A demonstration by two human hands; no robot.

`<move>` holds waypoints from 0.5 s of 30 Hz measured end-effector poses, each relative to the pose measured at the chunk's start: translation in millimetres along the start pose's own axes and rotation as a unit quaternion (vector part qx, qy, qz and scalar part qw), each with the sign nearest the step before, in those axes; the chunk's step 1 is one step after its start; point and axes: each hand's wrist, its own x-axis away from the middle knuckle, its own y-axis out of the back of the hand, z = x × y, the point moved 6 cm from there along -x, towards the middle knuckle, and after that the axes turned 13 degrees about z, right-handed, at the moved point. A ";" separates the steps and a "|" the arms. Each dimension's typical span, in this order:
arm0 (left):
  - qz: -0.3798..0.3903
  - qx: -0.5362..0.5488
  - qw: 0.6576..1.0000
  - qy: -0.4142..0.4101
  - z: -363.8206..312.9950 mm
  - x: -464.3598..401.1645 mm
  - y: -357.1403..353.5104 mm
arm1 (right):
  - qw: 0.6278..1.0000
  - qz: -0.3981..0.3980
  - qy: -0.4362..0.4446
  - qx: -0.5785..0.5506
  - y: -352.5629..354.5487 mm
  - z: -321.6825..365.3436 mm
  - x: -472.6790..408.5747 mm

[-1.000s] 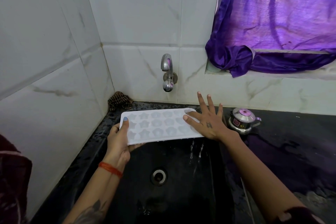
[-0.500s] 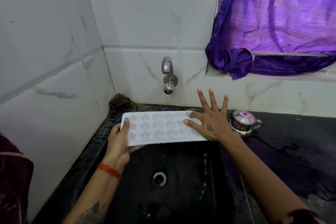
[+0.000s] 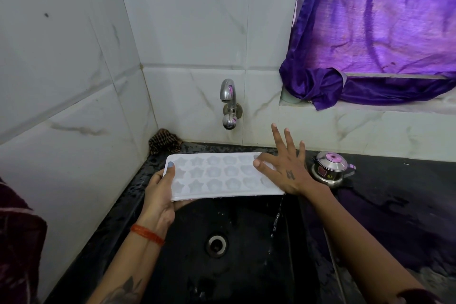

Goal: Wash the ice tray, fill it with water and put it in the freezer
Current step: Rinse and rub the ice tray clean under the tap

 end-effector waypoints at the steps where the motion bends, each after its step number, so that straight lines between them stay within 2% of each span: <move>1: 0.001 -0.001 1.000 -0.001 -0.2 -0.8 0.3 | 1.000 -0.008 0.001 0.008 0.9 -0.5 0.2; 8: -0.001 -0.007 1.000 -0.015 -3.4 -0.3 -2.7 | 0.986 -0.079 -0.007 0.146 7.9 4.3 2.3; 10: 0.003 -0.007 1.000 -0.016 -3.4 0.8 -3.9 | 0.985 -0.084 -0.011 0.147 6.8 3.5 2.0; 15: 0.005 -0.007 1.000 -0.015 -2.9 2.1 -3.6 | 0.996 -0.033 -0.014 0.079 1.1 0.0 -1.0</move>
